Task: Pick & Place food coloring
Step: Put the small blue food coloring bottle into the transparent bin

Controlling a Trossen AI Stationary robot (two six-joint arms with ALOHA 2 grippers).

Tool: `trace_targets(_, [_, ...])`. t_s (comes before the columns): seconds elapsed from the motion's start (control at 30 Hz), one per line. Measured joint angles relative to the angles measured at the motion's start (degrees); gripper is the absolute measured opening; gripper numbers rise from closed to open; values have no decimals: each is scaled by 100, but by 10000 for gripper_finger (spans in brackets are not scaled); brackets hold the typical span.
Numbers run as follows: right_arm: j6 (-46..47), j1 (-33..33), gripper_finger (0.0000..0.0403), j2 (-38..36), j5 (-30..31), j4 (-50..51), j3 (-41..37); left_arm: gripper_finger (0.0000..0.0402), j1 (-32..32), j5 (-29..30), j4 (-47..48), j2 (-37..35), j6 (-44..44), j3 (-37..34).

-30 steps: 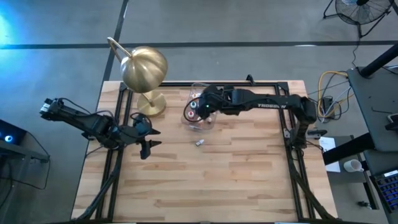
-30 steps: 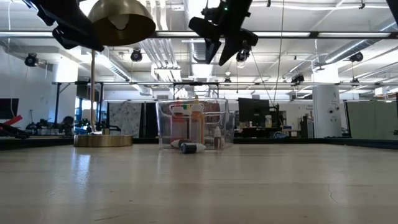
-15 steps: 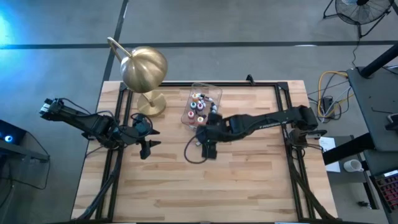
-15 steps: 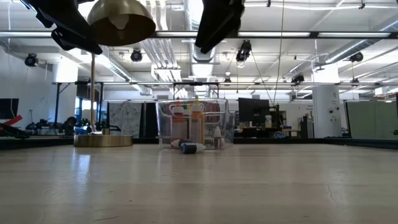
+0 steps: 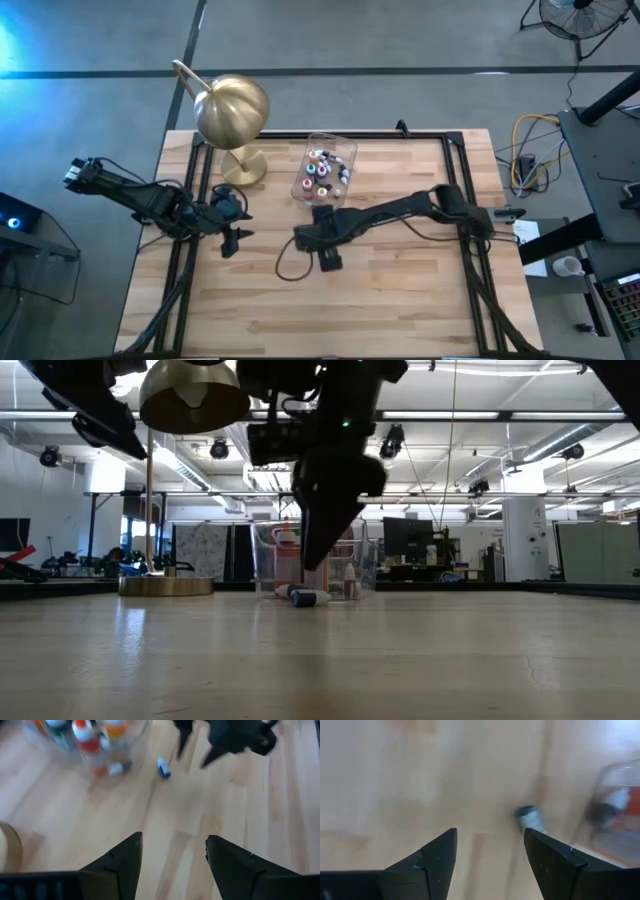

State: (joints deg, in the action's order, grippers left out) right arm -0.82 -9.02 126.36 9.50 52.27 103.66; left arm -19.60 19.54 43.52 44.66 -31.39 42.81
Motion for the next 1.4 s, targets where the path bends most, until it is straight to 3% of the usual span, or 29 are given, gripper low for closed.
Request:
trace_targets(0.17, [-294,68,224,357,548,98,353,192,-2,-103,211,-71,-368,-4])
trace_targets(0.7, [-559,229,224,881,585,546,811,192,-2,-167,185,-88,-497,-4])
trace_targets(1.13, [-153,358,224,833,553,613,688,192,-9,-352,150,-87,-711,-4])
trace_targets(1.4, [567,274,224,666,755,952,1510,192,-6,-456,144,-87,-822,-4])
